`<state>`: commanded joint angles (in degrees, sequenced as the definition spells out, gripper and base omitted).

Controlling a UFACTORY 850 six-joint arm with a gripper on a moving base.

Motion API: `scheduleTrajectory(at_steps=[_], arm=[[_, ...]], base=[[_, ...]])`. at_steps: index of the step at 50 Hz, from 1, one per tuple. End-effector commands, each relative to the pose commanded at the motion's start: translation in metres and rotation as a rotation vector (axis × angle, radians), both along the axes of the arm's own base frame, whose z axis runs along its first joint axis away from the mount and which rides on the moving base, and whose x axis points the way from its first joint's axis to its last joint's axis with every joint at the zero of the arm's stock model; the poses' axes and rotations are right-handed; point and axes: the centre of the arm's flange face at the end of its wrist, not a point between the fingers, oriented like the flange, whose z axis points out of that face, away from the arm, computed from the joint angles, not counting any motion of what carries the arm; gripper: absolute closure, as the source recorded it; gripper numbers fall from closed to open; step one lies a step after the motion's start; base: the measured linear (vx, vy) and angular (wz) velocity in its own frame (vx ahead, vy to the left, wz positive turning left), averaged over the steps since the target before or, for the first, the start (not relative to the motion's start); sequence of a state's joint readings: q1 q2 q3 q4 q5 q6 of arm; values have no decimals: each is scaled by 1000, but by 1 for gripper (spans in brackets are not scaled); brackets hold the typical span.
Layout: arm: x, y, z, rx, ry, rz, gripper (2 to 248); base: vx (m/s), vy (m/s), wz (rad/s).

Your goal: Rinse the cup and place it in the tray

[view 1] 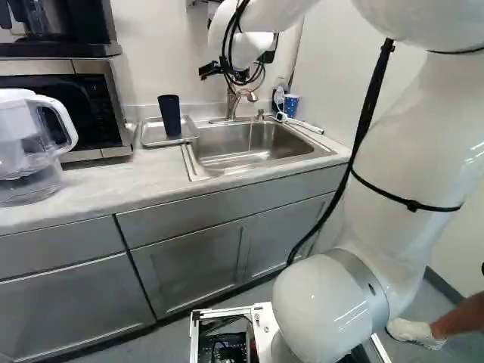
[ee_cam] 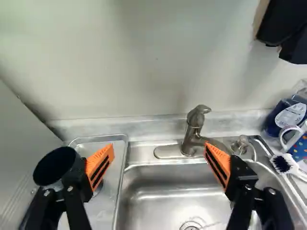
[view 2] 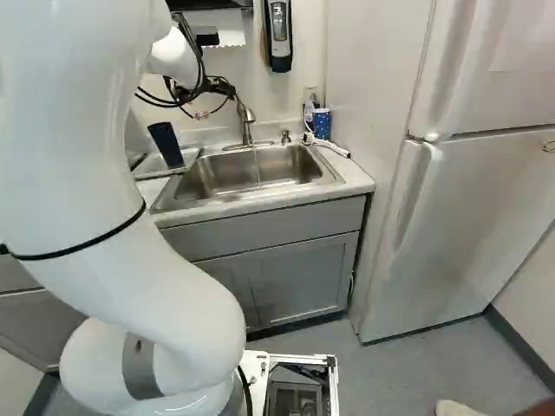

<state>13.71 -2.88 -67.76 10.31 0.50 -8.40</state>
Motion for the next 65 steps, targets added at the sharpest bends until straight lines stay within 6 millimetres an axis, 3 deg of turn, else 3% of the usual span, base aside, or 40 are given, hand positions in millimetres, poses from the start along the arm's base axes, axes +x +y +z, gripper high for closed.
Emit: scheduleTrajectory(at_steps=[30, 51, 65], arm=[[-68, -24, -19, -36, 238, 16, 3], [-83, -25, -33, -68, 449, 50, 3], [-85, -25, -35, -74, 489, 56, 3]], base=[[0, 0, 0], [0, 0, 0], [0, 0, 0]])
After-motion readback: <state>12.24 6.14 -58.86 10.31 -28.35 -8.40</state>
